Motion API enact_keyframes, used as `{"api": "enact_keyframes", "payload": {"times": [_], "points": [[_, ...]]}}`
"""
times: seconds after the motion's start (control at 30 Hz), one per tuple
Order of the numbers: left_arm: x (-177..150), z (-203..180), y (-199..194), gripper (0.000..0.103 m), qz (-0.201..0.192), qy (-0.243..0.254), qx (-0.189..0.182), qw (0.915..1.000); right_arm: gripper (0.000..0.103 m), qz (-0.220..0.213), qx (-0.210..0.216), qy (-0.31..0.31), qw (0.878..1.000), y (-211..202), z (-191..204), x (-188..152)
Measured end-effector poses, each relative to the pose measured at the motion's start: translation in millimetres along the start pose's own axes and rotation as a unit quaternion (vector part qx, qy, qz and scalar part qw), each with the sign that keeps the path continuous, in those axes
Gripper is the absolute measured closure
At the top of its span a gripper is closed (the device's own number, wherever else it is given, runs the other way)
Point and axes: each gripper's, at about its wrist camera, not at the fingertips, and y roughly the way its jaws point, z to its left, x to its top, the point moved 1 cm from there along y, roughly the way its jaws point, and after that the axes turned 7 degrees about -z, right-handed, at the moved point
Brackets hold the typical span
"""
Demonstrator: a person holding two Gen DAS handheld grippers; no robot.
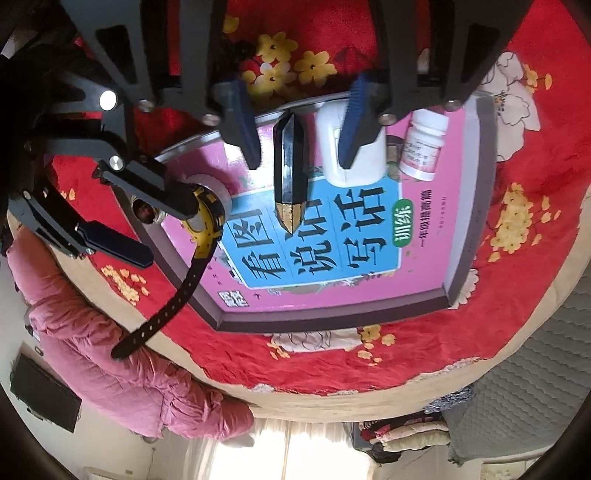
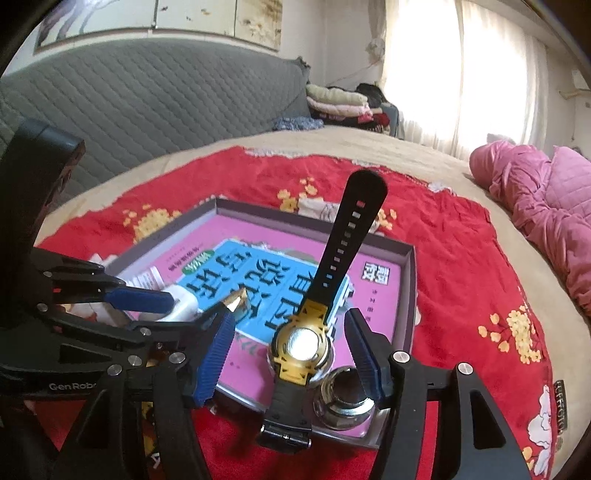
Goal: Organize rigid objects
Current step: 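Open the right tool to release the wristwatch while the left tool releases the pen, then withdraw both tools from the box toward the red lighter and black clip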
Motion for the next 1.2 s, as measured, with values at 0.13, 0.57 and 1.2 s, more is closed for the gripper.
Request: {"api": "enact_keyframes", "payload": {"times": [0.13, 0.57, 1.2], "points": [[1.5, 3.8, -10.2, 0.055, -0.011, -0.007, 0.000, 0.9999, 0.039, -0.014, 0.000, 0.008, 1.000, -5.5, -3.5, 3.5], [-3.6, 4.7, -30.2, 0.049, -0.021, 0.003, 0.010, 0.9997, 0.039, -0.059, -0.004, 0.029, 0.998, -36.9, -9.7, 3.4], [-17.7, 2.7, -58.5, 0.042, -0.038, 0.006, -0.003, 0.9992, 0.026, -0.057, -0.044, 0.086, 0.994, -85.8, -9.4, -12.7]]}}
